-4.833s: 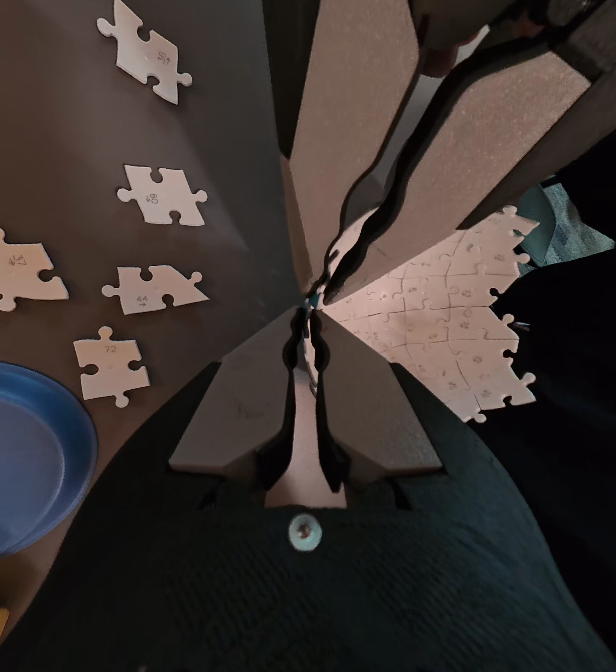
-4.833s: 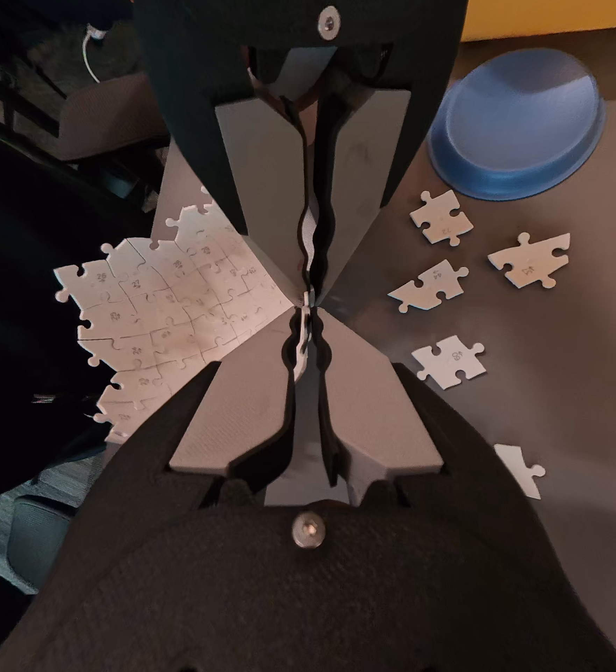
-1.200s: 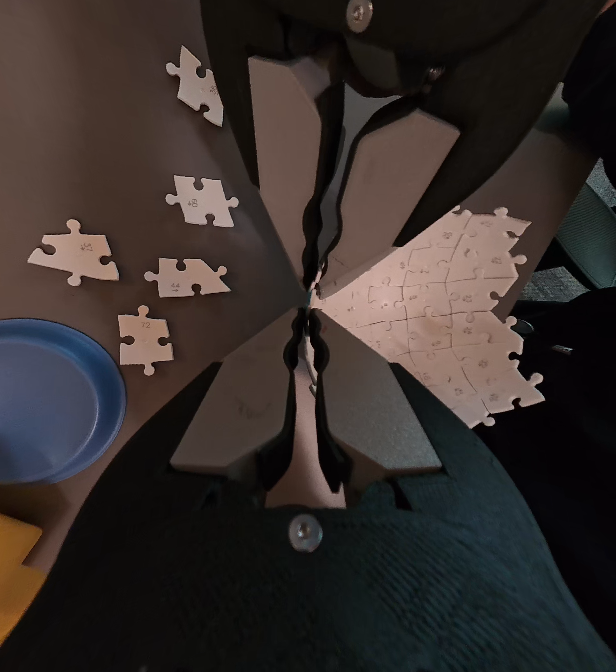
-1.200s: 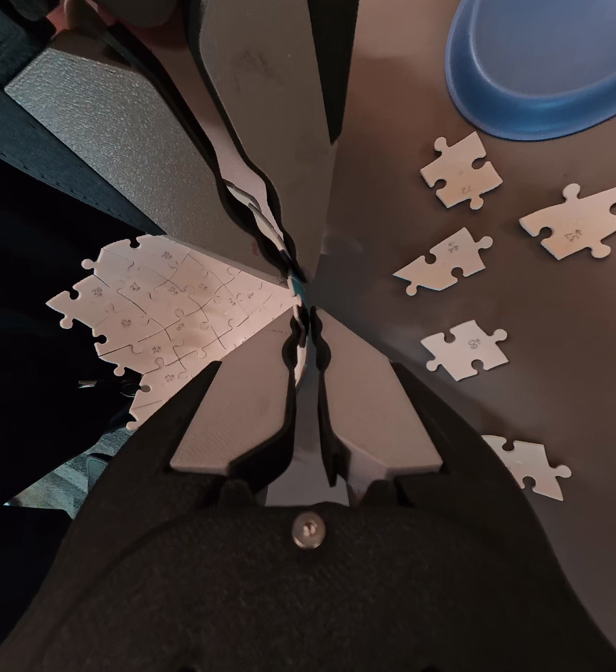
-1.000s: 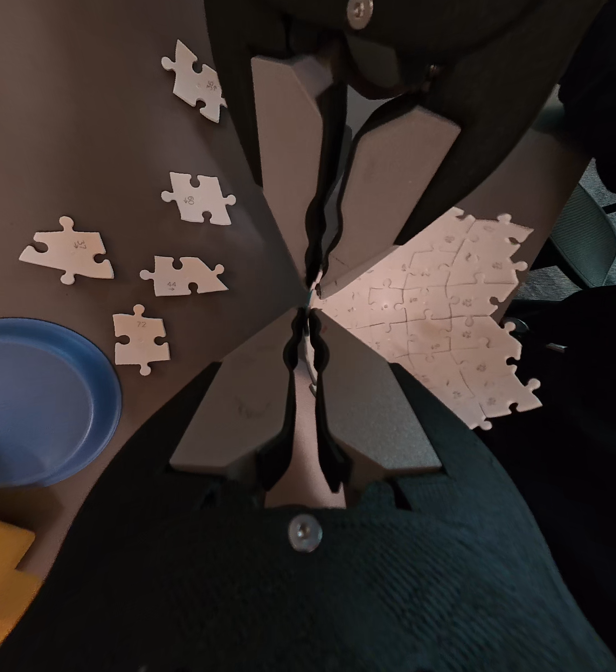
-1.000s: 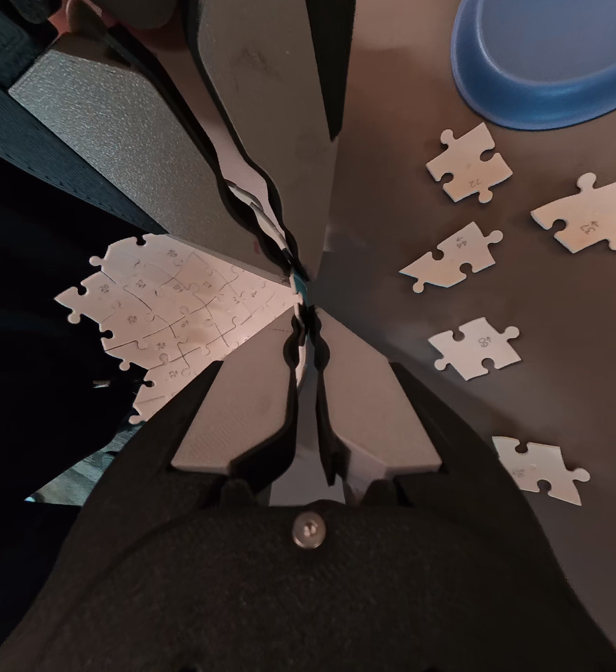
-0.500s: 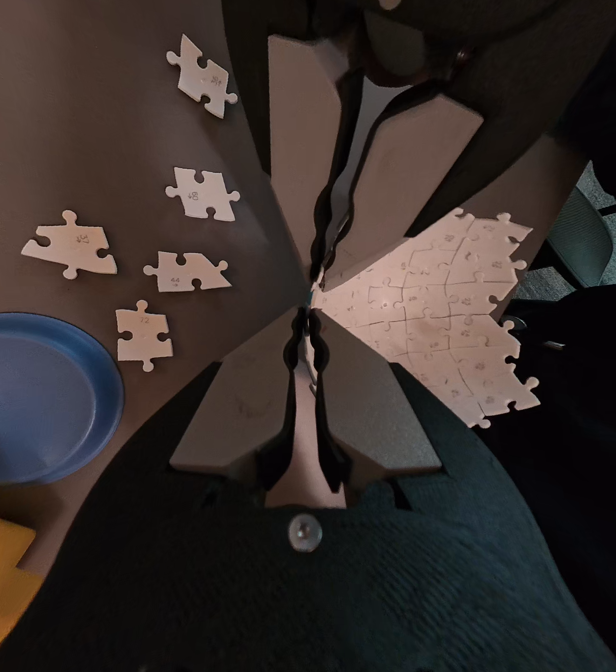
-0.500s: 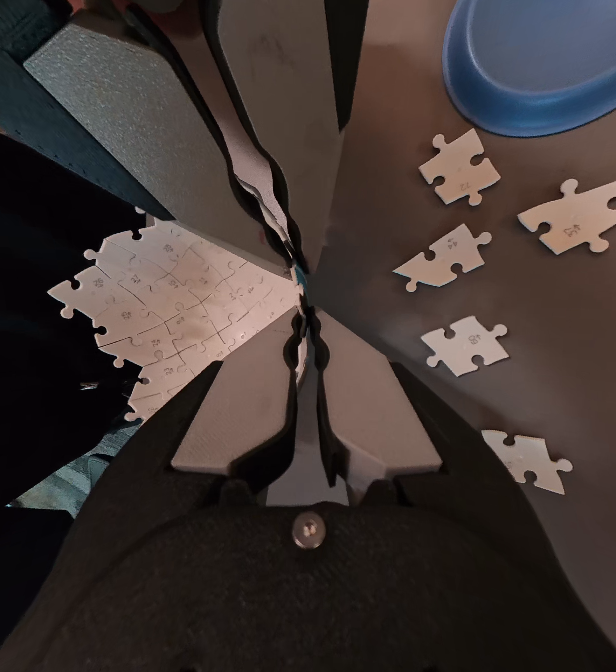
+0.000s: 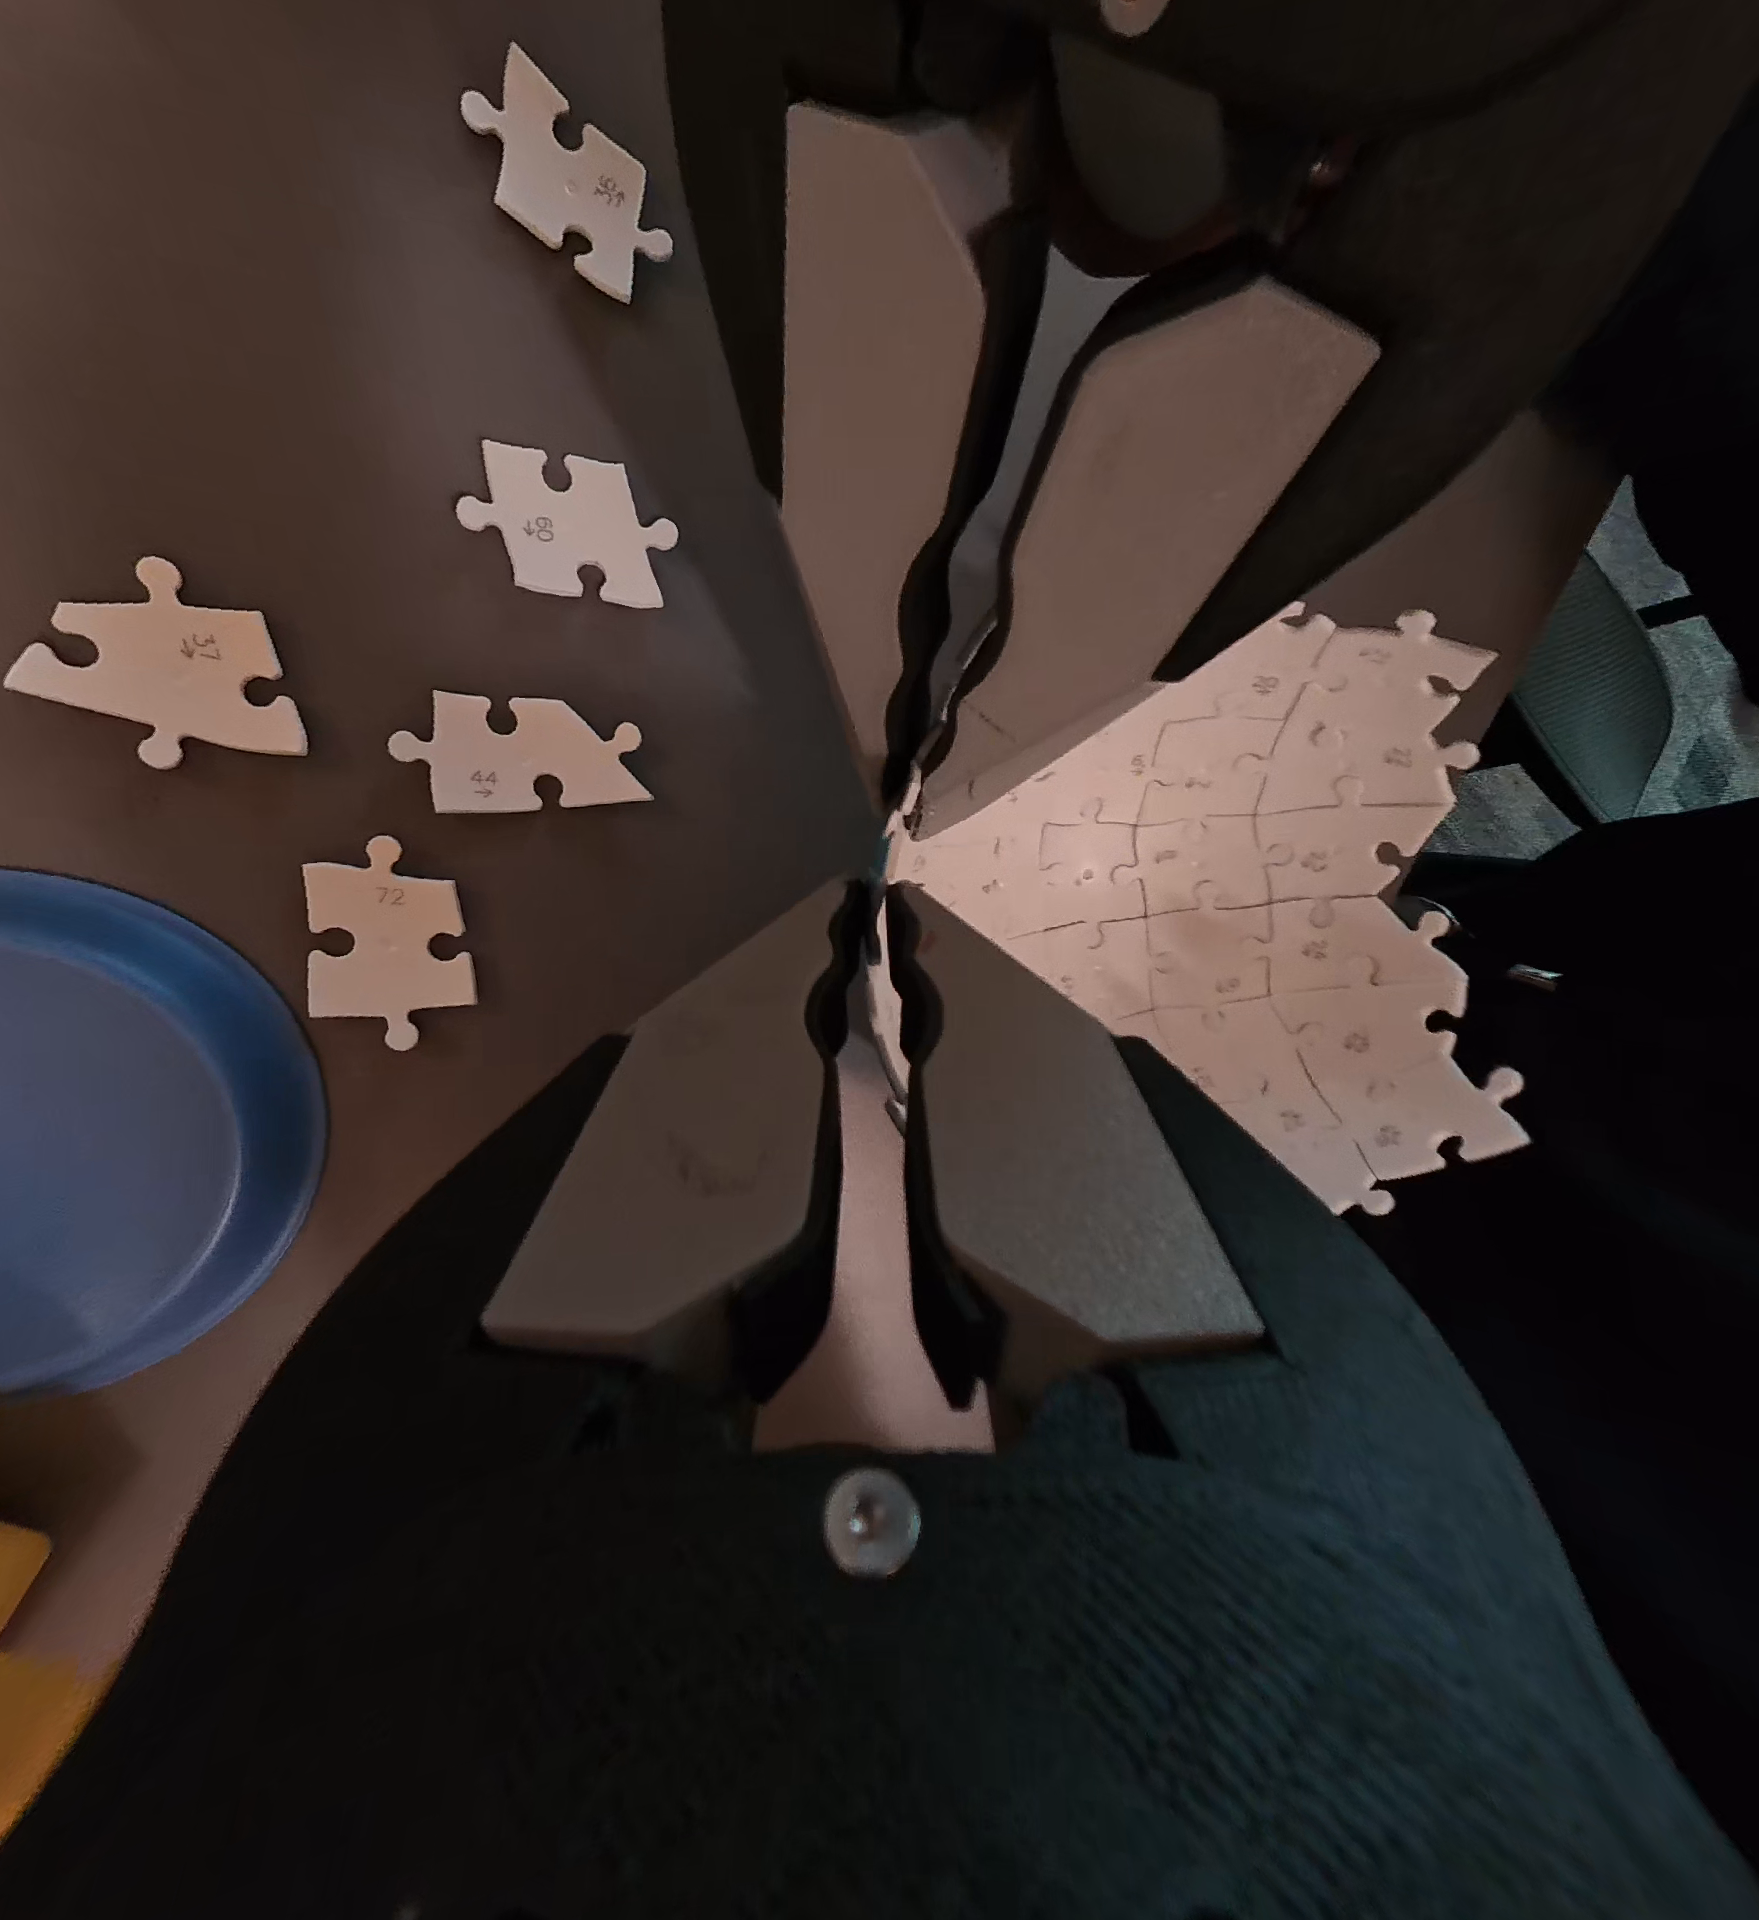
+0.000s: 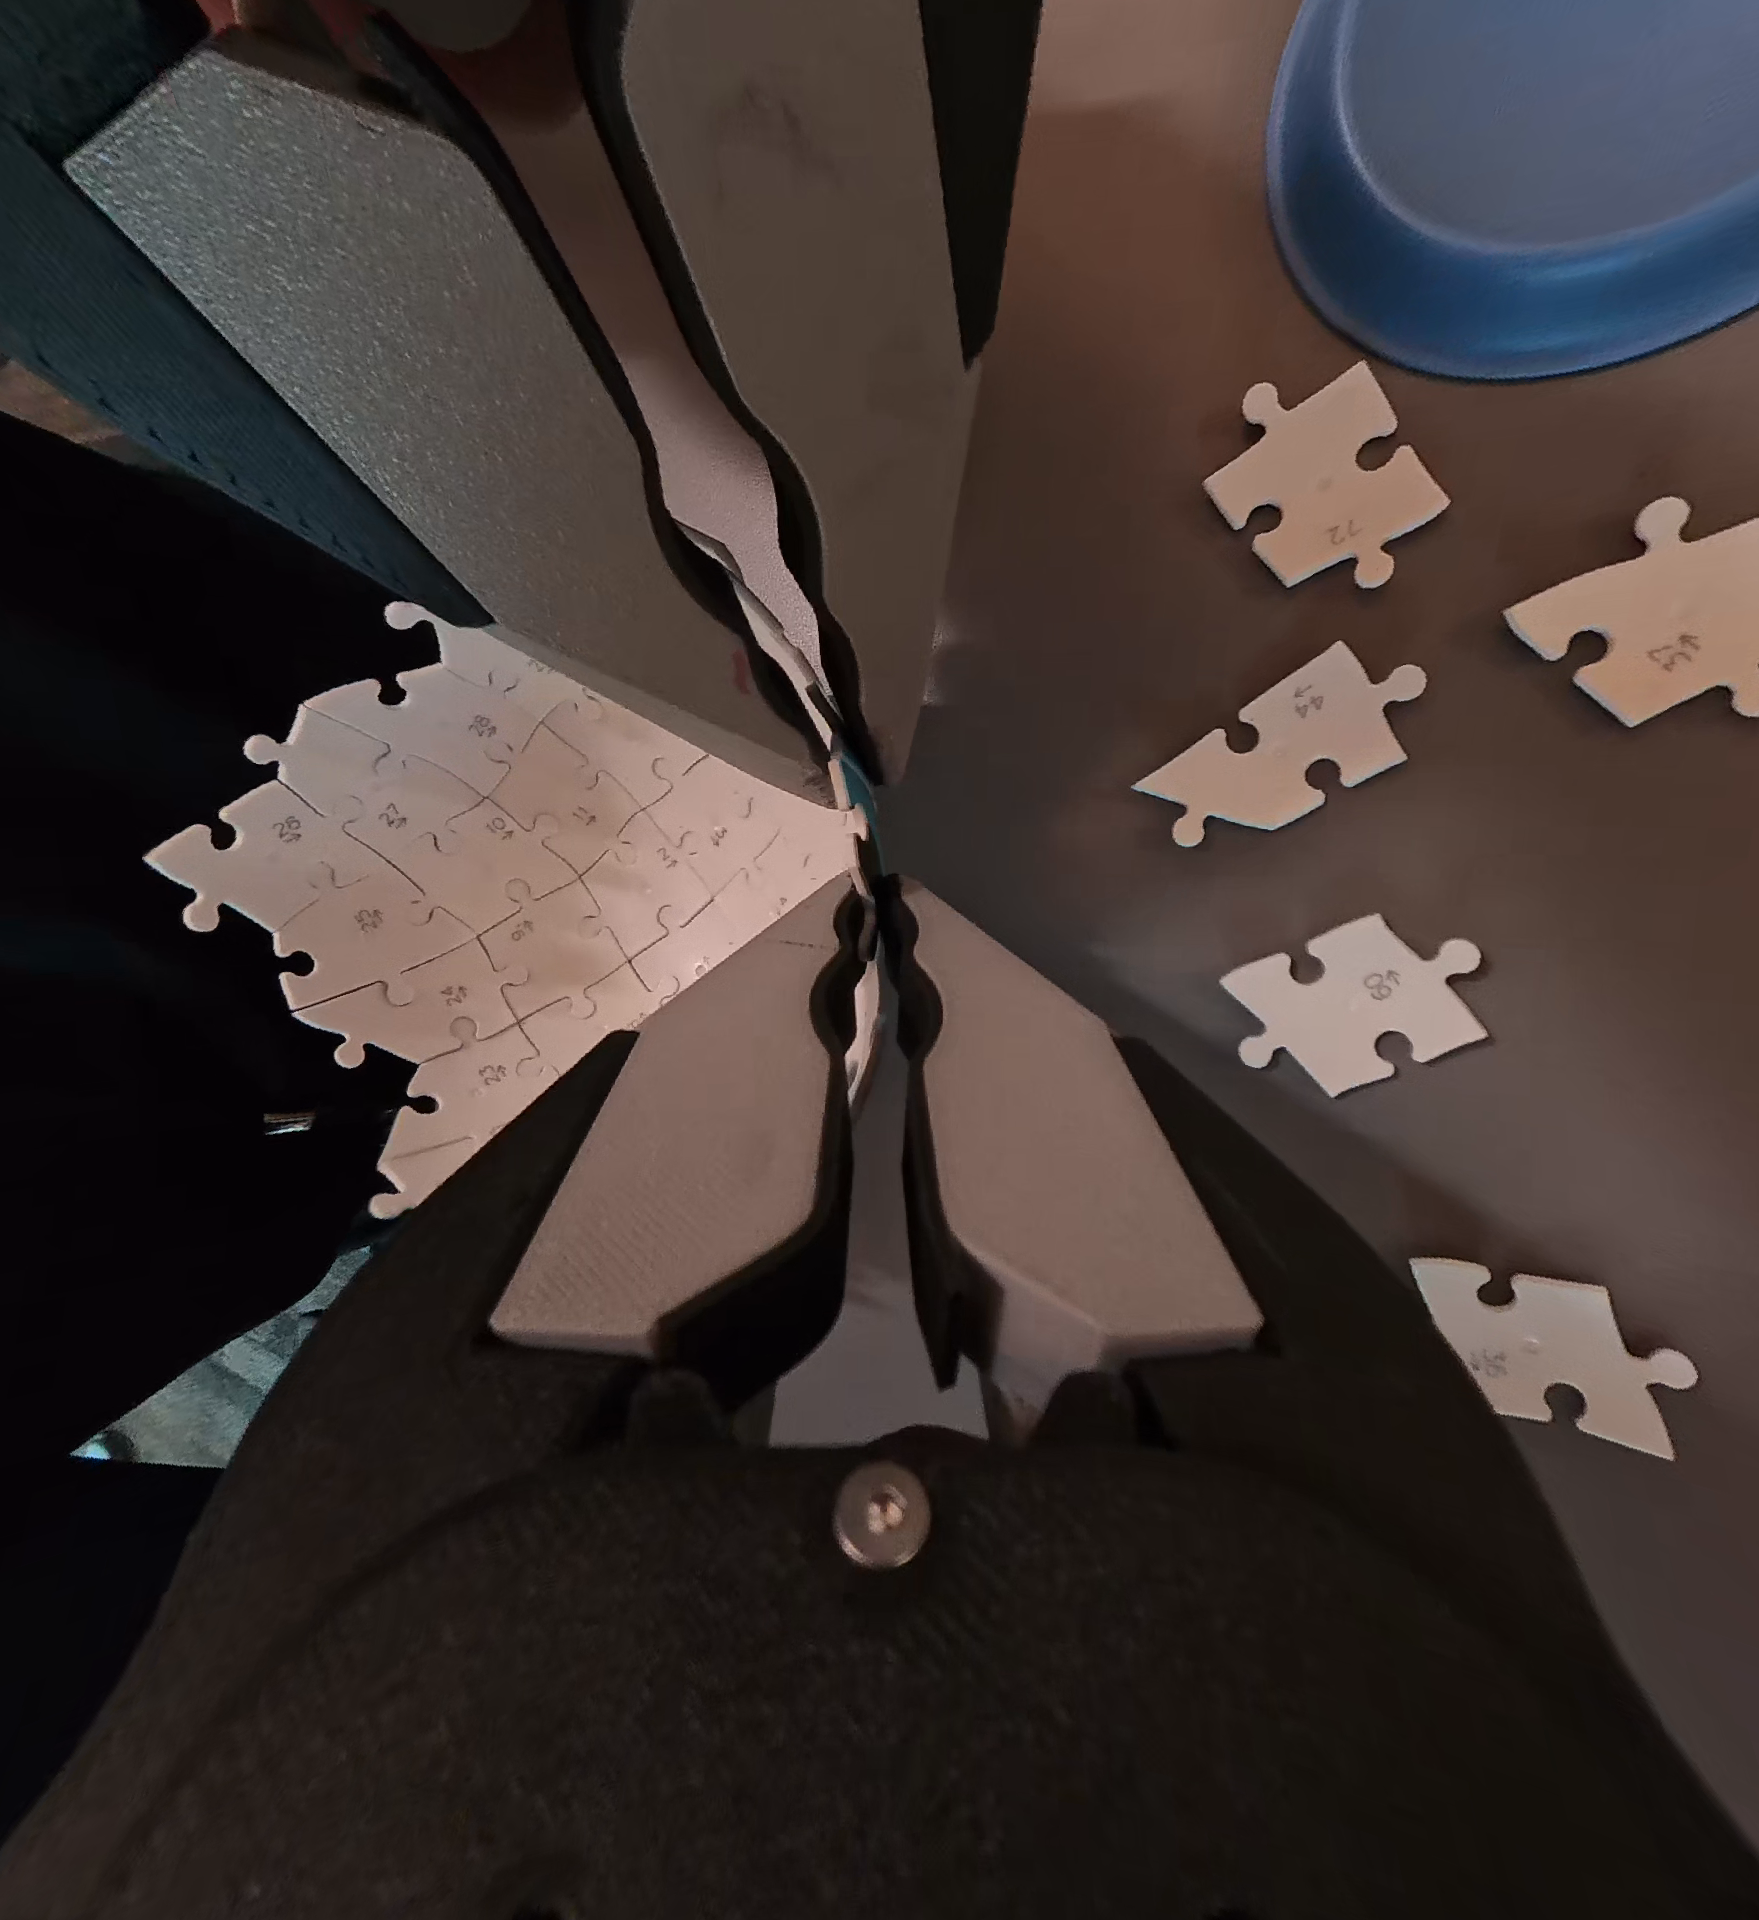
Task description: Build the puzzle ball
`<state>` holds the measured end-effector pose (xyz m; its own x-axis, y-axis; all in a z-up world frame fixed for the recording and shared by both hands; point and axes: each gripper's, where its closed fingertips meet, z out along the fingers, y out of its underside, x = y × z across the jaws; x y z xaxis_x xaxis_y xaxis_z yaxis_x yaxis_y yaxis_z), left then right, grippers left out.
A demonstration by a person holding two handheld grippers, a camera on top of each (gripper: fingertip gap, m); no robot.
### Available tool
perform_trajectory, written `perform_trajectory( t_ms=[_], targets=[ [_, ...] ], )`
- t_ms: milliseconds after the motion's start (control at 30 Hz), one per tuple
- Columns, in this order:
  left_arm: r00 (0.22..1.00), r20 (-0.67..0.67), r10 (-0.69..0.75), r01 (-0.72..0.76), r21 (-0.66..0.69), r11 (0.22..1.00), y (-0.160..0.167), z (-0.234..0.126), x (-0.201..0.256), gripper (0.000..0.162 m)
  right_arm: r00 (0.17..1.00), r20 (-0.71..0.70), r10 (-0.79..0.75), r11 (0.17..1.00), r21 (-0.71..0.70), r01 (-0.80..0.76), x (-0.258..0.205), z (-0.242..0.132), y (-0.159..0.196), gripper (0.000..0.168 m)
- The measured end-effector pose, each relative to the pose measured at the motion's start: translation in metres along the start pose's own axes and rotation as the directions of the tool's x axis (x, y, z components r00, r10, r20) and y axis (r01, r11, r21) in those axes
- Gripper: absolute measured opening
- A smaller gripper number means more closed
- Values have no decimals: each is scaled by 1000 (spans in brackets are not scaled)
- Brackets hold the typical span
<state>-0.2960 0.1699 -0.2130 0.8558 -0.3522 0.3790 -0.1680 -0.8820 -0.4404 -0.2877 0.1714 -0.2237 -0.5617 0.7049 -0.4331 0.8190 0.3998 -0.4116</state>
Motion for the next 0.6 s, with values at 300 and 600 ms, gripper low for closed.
perform_trajectory(
  t_ms=[300, 600],
  targets=[
    [1000, 11, 13, -13, -9, 1000, 1, 0, -1, 0, 1000, 3, -8, 1000, 9, 8, -1, 1, -2, 0],
    [1000, -3, 1, -1, -15, 1000, 4, 1, -2, 0, 999, -34, -36, 999, 4, 36, 1, -1, -2, 2]
  ],
)
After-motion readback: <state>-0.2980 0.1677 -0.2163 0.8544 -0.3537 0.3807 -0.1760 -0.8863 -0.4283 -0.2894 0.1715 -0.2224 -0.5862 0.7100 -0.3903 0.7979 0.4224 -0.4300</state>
